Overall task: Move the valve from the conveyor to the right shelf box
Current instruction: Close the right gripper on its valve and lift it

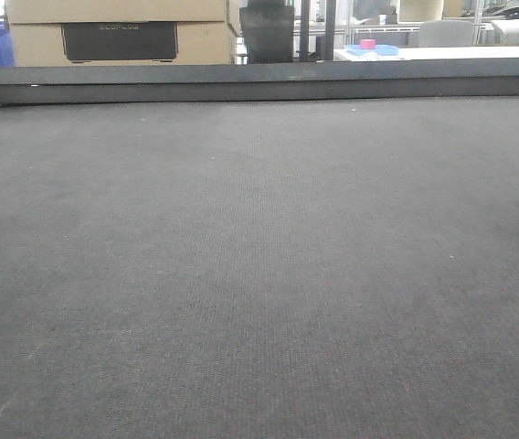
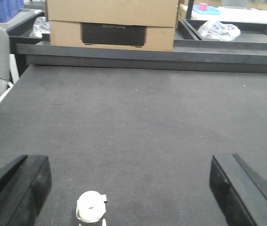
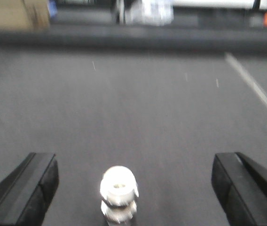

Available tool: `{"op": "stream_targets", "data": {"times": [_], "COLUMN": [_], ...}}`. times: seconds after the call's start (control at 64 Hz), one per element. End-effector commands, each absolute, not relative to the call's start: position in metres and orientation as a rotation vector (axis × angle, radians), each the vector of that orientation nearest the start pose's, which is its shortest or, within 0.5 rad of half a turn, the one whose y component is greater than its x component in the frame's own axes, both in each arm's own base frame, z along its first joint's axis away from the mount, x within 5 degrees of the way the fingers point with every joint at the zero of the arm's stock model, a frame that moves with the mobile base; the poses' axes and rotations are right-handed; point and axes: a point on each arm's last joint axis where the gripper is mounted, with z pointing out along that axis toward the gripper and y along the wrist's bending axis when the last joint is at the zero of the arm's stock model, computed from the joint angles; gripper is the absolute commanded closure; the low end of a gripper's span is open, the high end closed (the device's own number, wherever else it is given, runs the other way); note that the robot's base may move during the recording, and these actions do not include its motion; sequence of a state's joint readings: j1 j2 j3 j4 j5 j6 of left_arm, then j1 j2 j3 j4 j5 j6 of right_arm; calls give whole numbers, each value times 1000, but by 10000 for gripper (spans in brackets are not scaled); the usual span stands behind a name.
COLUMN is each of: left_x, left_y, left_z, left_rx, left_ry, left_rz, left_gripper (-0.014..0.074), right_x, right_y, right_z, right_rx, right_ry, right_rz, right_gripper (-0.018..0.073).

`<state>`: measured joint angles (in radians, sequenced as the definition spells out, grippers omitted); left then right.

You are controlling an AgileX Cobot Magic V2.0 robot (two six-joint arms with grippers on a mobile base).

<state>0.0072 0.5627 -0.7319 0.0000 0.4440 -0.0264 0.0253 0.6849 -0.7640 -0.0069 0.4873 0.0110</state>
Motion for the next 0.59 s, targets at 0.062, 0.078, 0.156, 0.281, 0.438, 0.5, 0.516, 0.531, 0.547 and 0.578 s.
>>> {"op": "stream_targets", "data": {"times": [0.062, 0.078, 0.156, 0.281, 0.438, 0.5, 0.516, 0.531, 0.547, 0.578], "left_x": [112, 112, 112, 112, 112, 112, 112, 112, 112, 112], "left_y": [-1, -1, -1, -1, -1, -1, -1, -1, -1, -1], "left_z": [376, 375, 375, 375, 375, 375, 375, 375, 375, 375], "left_rx": [-24, -24, -24, -24, -24, -24, -24, -24, -24, -24], "left_ry": [1770, 1772, 1772, 1772, 1772, 1772, 1772, 1772, 1772, 1772], "left_rz": [-36, -36, -36, -36, -36, -36, -36, -36, -36, -36], "left_gripper": [15, 15, 15, 15, 15, 15, 15, 15, 15, 15], "right_x": [171, 175, 196, 227, 261, 271, 273, 276, 279, 284], "right_y": [2, 2, 2, 4, 7, 8, 8, 8, 8, 8], "right_z": [388, 389, 393, 394, 376, 366, 363, 360, 356, 350], "right_rx": [-74, -74, -75, -140, -184, -186, -187, -187, -188, -192], "right_ry": [2121, 2141, 2244, 2416, 2584, 2626, 2636, 2646, 2662, 2682], "right_rz": [-48, -49, -49, -43, -8, -6, -5, -4, -3, -3], "right_gripper": [-9, -9, -9, -9, -9, -9, -9, -9, -9, -9]}}
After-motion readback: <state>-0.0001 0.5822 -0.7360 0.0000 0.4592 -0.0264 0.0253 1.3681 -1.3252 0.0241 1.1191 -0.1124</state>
